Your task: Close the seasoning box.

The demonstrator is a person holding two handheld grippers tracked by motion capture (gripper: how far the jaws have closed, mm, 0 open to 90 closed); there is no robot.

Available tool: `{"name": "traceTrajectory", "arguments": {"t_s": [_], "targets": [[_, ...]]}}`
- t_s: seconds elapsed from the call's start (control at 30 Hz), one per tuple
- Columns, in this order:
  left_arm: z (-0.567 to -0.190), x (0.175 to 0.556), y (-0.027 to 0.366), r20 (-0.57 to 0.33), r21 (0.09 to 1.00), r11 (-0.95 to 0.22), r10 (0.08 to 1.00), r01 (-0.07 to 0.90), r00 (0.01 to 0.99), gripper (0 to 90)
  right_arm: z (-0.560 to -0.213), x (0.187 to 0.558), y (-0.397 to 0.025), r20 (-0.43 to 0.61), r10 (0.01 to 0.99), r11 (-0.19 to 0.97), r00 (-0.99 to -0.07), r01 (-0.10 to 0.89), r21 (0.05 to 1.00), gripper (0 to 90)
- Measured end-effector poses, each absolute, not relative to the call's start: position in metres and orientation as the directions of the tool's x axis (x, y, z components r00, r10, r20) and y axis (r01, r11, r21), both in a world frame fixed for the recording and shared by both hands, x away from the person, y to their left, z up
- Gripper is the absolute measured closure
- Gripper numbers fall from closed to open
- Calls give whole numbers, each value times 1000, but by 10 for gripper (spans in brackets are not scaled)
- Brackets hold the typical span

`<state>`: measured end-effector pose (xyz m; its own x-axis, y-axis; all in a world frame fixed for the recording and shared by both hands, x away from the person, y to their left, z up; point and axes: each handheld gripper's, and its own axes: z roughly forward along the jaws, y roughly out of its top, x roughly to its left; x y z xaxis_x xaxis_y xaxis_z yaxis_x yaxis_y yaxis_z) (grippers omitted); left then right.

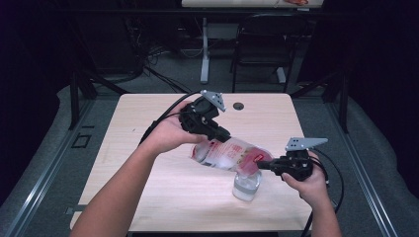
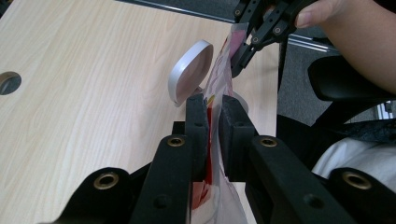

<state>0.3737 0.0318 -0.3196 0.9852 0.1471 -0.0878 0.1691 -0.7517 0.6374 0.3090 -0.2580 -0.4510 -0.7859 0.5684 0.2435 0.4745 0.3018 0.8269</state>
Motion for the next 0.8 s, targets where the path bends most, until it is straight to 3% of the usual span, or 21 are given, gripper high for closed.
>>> {"name": "traceTrajectory", "arguments": {"t_s": [0.8], "targets": [[-318, 376, 28, -97, 641, -747, 148, 176, 984, 843, -453, 310, -260, 263, 568, 292, -780, 490, 822, 892]]}}
